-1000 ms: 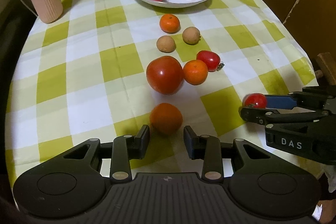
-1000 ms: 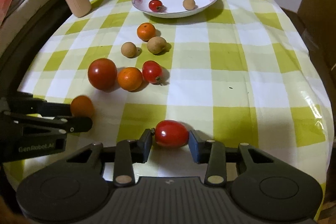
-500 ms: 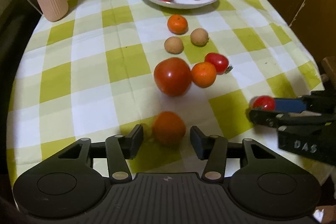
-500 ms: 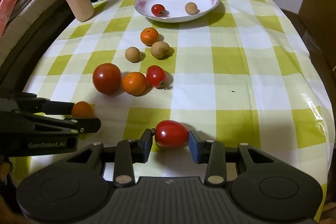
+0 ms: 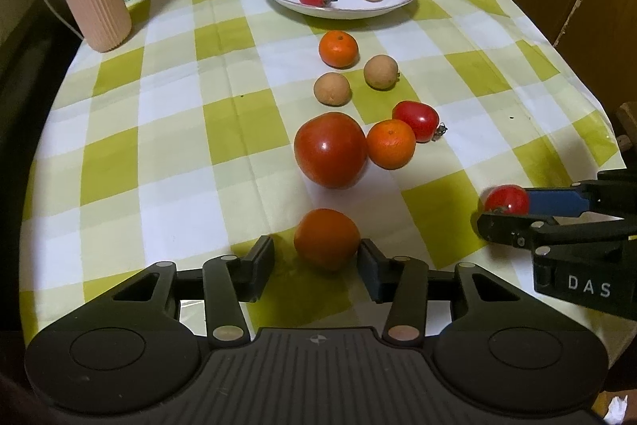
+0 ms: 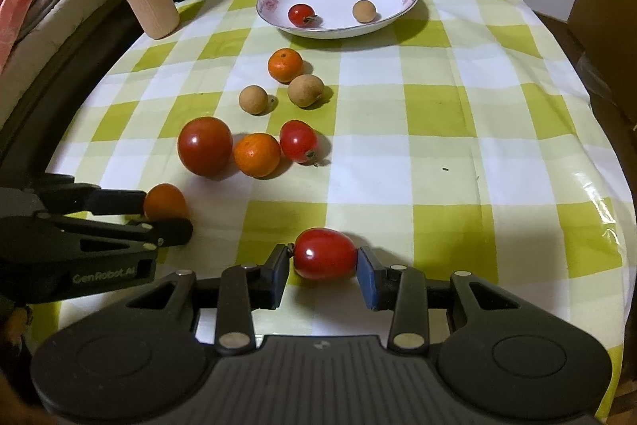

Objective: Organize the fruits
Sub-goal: 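Carry the tangerine and cherry tomato with both tools over the bowl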

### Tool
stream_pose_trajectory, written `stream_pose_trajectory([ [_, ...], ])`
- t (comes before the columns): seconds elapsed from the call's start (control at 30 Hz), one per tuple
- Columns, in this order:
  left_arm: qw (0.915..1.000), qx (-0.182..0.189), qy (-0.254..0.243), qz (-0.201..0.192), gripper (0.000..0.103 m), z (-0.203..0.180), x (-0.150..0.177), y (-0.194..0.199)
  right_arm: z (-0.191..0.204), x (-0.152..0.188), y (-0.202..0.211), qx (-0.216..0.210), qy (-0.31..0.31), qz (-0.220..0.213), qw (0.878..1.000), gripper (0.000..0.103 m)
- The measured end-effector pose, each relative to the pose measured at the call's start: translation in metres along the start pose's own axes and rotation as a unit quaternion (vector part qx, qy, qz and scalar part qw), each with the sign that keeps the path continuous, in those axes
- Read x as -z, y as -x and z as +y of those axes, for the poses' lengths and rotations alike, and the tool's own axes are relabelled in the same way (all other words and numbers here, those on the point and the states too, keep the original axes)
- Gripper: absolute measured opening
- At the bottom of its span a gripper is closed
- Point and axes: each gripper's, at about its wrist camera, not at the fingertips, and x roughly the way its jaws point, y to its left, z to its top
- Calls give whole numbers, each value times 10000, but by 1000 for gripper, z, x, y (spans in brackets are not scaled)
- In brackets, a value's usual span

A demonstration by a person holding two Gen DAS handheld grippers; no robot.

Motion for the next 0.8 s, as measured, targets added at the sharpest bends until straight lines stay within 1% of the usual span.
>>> stream_pose_trajectory([
  [0.07,10000,-3,2,-13,53,0,0,0,0,0,-1,-4,1,12,10000,35],
  [0.17,10000,12,-4,-29,48,0,0,1,0,0,-1,3,-7,29,10000,36],
  [0.23,10000,-18,-26,-38,42,-1,-1,0,0,0,-2,-1,-10,40,10000,35],
  [0.37,10000,30,-22,-69,41,-2,-1,3,0,0,-2,0,3,31,10000,35],
  [0.5,9996,126,-104,-225,41,-6,-3,10,0,0,-2,28,-14,8,10000,35],
  [0.6,9994,180,-140,-269,41,-9,-4,12,-1,-2,0,54,-45,-49,10000,36],
  [0.8,9990,251,-86,-355,41,-9,-7,16,-2,-8,2,67,-90,-161,9998,36],
])
